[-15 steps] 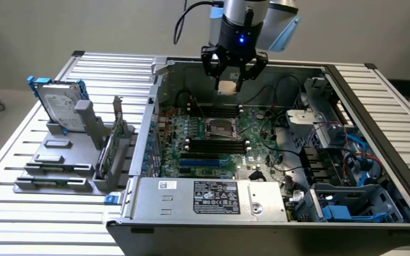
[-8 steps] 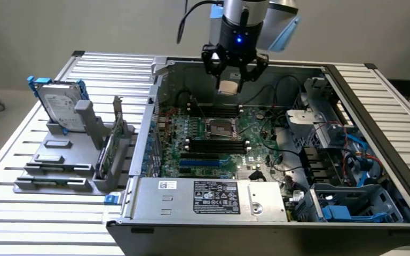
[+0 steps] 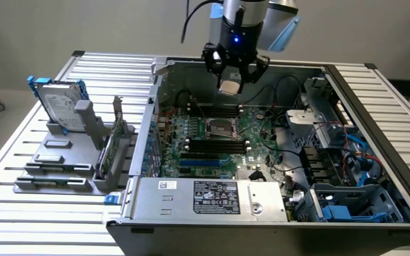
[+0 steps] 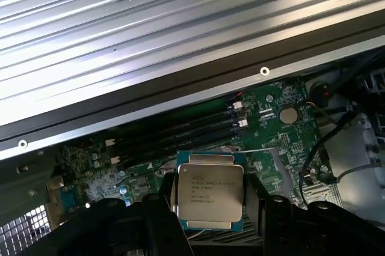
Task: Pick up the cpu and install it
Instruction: 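Place the cpu into insertion slot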
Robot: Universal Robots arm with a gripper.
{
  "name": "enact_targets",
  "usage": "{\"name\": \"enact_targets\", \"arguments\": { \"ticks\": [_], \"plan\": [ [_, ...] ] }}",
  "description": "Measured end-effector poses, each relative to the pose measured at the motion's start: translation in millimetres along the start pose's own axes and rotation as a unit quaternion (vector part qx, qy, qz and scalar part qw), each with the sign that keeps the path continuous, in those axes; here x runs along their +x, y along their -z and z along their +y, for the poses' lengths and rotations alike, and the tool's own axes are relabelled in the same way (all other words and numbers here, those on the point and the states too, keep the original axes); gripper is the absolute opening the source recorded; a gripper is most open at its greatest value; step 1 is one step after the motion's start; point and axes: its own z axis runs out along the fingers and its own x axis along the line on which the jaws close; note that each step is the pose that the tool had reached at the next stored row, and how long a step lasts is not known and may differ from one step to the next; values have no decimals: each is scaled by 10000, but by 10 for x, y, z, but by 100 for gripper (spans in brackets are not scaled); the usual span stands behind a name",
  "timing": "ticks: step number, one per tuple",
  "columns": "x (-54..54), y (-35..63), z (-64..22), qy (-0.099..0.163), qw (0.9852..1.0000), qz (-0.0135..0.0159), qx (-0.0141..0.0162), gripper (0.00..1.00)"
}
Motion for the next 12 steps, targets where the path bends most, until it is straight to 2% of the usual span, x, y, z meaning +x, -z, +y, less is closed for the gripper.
{"name": "enact_targets", "arguments": {
  "ticks": [3,6,9,12],
  "plan": [
    [0,-1,0,-266,9996,-34,-10,55],
    [0,-3,-1,-540,9985,-69,-21,55],
    [0,-4,-1,-807,9967,-104,-30,55],
    [0,-5,-1,-1074,9941,-138,-40,55]
  ]
}}
